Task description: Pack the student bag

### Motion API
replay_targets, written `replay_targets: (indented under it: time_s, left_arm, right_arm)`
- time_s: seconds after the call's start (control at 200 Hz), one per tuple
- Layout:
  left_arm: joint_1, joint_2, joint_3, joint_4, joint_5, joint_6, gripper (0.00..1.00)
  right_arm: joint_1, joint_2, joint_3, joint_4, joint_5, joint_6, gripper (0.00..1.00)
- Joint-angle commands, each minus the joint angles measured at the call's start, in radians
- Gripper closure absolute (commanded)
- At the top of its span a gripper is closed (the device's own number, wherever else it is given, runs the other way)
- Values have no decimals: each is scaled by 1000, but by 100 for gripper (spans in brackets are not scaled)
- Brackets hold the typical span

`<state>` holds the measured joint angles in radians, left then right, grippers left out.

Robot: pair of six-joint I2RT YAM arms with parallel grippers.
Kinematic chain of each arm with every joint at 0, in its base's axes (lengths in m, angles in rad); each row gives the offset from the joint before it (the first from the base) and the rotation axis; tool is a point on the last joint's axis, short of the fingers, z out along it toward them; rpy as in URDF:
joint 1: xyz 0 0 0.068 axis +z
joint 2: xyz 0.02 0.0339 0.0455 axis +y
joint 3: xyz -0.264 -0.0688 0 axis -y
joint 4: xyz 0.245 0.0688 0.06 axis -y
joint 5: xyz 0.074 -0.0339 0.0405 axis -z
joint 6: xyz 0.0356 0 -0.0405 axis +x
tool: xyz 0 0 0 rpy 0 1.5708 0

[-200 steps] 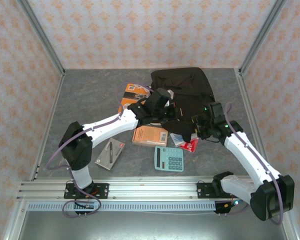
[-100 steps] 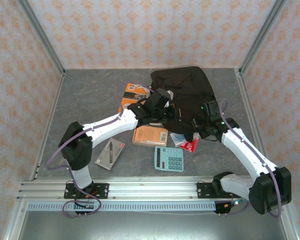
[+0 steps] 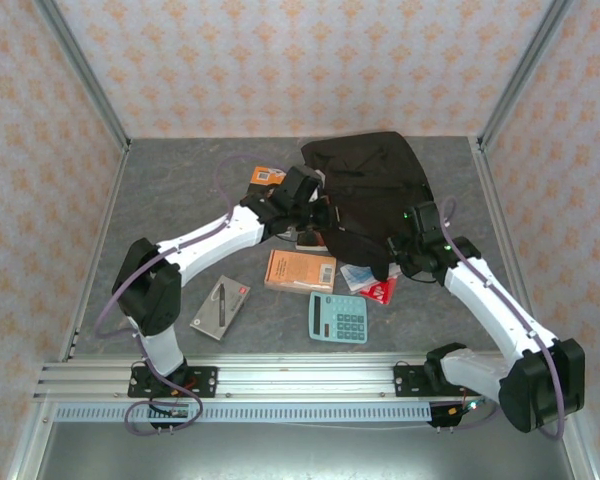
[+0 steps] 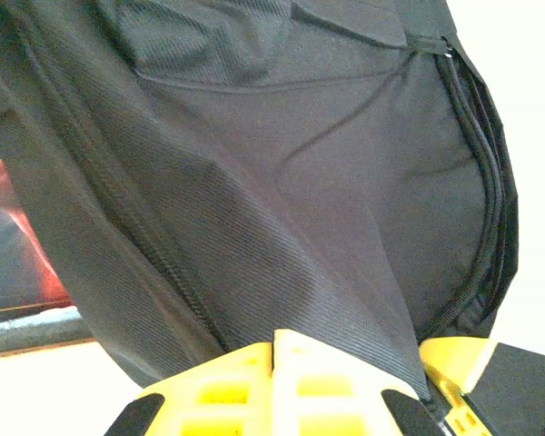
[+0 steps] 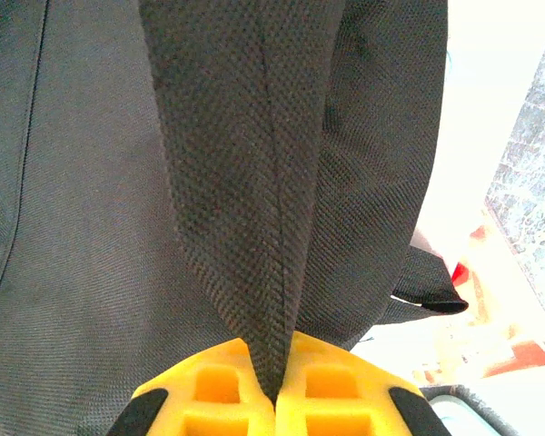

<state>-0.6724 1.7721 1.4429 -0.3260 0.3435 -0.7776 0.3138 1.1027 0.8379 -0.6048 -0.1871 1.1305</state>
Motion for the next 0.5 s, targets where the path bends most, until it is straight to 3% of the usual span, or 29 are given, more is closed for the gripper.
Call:
replay_targets:
  time_s: [0.0, 0.495]
  left_arm:
    - [51, -31, 0, -29, -83, 41, 100]
    - [175, 117, 115, -40, -87, 51, 100]
  right_arm:
    - [-4, -21, 28, -62, 98, -48, 100]
    - [-13, -16, 24, -66, 109, -168, 100]
